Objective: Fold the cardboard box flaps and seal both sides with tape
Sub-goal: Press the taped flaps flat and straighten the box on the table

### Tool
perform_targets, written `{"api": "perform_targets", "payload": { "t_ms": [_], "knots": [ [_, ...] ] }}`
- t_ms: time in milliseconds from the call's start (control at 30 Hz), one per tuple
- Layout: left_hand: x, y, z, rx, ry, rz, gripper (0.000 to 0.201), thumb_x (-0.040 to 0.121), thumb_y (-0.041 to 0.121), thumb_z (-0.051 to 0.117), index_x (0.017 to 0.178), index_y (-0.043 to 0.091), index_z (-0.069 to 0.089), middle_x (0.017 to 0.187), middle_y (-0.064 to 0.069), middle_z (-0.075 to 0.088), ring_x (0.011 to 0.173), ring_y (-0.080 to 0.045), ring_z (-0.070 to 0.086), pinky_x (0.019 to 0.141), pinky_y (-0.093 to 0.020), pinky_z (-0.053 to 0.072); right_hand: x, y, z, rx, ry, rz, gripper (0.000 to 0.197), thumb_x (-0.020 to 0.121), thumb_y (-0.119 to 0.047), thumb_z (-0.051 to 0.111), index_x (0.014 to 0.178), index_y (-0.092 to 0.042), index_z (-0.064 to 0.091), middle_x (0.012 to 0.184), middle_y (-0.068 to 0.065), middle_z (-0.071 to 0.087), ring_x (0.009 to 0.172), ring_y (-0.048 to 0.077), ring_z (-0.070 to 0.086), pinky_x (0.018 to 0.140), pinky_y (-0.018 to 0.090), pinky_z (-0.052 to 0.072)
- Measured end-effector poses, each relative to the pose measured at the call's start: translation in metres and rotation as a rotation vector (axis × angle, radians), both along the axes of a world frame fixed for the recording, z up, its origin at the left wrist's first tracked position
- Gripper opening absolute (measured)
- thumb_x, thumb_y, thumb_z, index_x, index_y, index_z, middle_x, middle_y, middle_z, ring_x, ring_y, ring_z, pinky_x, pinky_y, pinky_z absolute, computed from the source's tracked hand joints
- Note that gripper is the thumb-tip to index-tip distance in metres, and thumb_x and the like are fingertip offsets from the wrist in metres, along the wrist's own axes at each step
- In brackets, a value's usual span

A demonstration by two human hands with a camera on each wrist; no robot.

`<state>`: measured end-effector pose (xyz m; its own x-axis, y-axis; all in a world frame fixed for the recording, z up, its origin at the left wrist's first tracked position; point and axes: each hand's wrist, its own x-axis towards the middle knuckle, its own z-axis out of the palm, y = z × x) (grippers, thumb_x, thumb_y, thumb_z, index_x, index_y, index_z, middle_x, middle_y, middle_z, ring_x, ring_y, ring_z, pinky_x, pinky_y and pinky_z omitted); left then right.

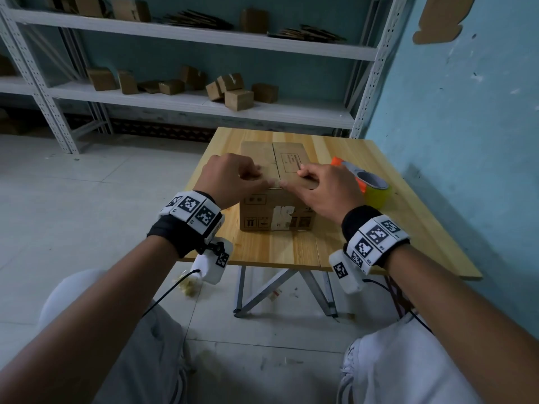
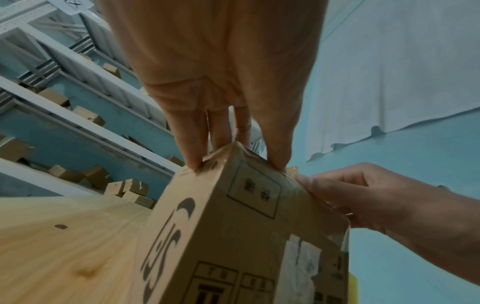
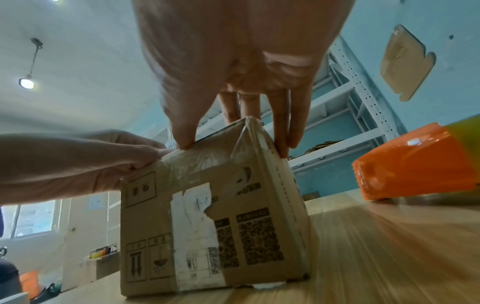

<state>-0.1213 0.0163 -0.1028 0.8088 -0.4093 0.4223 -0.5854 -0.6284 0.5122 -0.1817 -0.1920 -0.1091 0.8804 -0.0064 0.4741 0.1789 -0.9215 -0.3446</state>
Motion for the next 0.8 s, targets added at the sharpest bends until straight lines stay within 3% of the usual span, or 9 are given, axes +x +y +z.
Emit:
{"api": "perform_targets", "payload": {
  "t_ms": [200, 300, 433, 600, 800],
  "knots": [
    [0.0, 0.0, -0.002, -0.006, 0.04, -0.011, 0.025, 0.086, 0.039, 0.066, 0.099, 0.018, 0.07, 0.113, 0.007, 0.069, 0.097, -0.009, 0.062, 0.081, -0.026, 0.051, -0.003, 0.002, 0.004, 0.082, 0.0, 0.007, 0.047, 0.085, -0.05, 0.067, 0.111, -0.011, 0.069, 0.115, 0.005, 0.071, 0.095, 0.015, 0.067, 0.079, 0.029, 0.058],
    [0.001, 0.003, 0.0, -0.016, 0.058, -0.03, 0.021, 0.089, 0.033, 0.064, 0.102, 0.018, 0.07, 0.116, 0.009, 0.068, 0.102, -0.007, 0.062, 0.087, -0.025, 0.049, -0.001, -0.002, 0.001, 0.12, 0.007, 0.027, 0.042, 0.088, -0.043, 0.067, 0.115, -0.011, 0.069, 0.124, 0.004, 0.067, 0.104, 0.013, 0.065, 0.083, 0.02, 0.054],
    [0.001, 0.005, 0.001, -0.015, 0.078, -0.054, 0.021, 0.091, 0.026, 0.06, 0.108, 0.016, 0.069, 0.118, 0.009, 0.067, 0.105, -0.004, 0.06, 0.087, -0.018, 0.043, 0.0, -0.006, -0.003, 0.178, 0.024, 0.054, 0.037, 0.091, -0.036, 0.065, 0.119, -0.012, 0.068, 0.131, 0.003, 0.064, 0.111, 0.012, 0.064, 0.089, 0.021, 0.053],
    [0.001, 0.007, 0.001, -0.027, 0.119, -0.075, 0.022, 0.093, 0.019, 0.057, 0.112, 0.016, 0.068, 0.122, 0.01, 0.064, 0.111, -0.003, 0.057, 0.088, -0.014, 0.039, -0.001, -0.008, -0.005, 0.173, 0.034, 0.057, 0.031, 0.096, -0.023, 0.058, 0.123, -0.011, 0.066, 0.134, 0.003, 0.061, 0.115, 0.011, 0.061, 0.075, -0.001, 0.041],
    [0.002, 0.01, 0.003, -0.029, 0.161, -0.093, 0.025, 0.095, 0.011, 0.052, 0.113, 0.019, 0.067, 0.125, 0.011, 0.062, 0.118, -0.004, 0.054, 0.092, -0.015, 0.038, 0.0, -0.013, -0.007, 0.192, 0.085, 0.074, 0.035, 0.099, -0.009, 0.048, 0.131, -0.012, 0.061, 0.142, 0.002, 0.054, 0.128, 0.012, 0.051, 0.076, -0.007, 0.035]
  ]
}}
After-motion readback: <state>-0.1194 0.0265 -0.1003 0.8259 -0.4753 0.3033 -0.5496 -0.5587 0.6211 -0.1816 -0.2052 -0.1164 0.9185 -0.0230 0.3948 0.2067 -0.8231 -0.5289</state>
